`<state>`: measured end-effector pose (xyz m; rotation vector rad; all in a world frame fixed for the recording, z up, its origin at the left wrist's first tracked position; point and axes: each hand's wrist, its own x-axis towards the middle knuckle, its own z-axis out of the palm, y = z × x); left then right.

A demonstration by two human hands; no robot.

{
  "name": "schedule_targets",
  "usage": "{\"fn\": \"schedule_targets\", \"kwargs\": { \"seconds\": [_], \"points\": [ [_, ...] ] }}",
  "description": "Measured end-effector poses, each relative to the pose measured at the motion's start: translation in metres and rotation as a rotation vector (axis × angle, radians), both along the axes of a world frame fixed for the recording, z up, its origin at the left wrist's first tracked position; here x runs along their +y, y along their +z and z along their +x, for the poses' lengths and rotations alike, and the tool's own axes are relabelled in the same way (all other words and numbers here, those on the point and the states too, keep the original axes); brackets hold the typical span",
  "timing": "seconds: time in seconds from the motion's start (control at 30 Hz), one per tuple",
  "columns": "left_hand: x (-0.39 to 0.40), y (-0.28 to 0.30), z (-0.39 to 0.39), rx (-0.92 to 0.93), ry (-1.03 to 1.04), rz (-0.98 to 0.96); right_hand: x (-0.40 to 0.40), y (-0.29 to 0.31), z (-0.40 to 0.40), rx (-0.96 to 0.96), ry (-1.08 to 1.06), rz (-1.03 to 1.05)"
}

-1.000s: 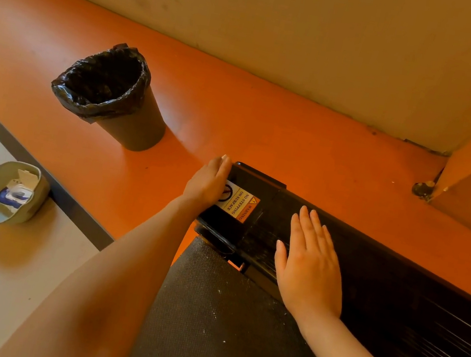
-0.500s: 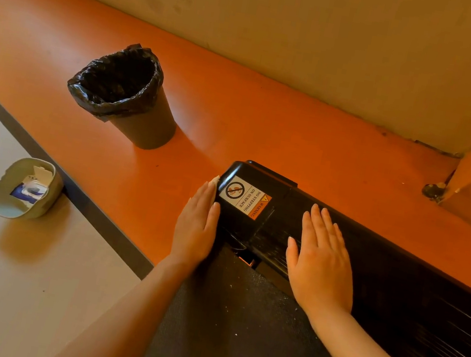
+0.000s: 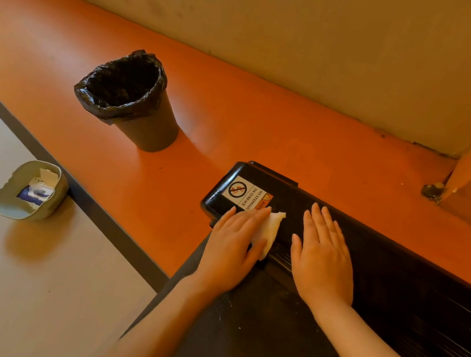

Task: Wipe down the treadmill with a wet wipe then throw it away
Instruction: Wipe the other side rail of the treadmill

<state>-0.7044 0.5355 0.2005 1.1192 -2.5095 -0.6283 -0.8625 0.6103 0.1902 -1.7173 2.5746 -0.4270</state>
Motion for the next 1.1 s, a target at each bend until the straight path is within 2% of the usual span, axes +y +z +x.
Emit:
{"fn": "schedule_targets", "kwargs": {
  "seconds": [0.13,0.4,0.57,0.73,0.83,0.97,1.1],
  "points": [
    [-0.020,0.005,0.004,-0.166,-0.097,0.012,0.000,0.001,0.000,-0.023,-0.002,0.001],
    [-0.007,0.006,-0.004,-0.036,-0.123,0.084,0.000,0.006,0.000,-0.053,0.007,0.031],
    [0.005,0.002,-0.005,-0.007,-0.075,-0.006,0.002,0.011,0.001,-0.093,0.017,0.046],
    [0.016,0.005,-0.009,0.051,-0.028,-0.087,0.006,0.022,-0.006,-0.275,0.073,0.101],
    [0.014,0.008,-0.008,0.050,-0.008,-0.121,0.016,0.037,-0.014,-0.322,0.133,0.160],
    [0.004,0.050,-0.004,0.018,0.048,-0.106,0.029,0.077,-0.035,-0.274,0.166,0.264],
    [-0.004,0.138,0.001,-0.016,0.136,-0.026,0.023,0.158,-0.041,-0.295,0.138,0.305]
  ]
}}
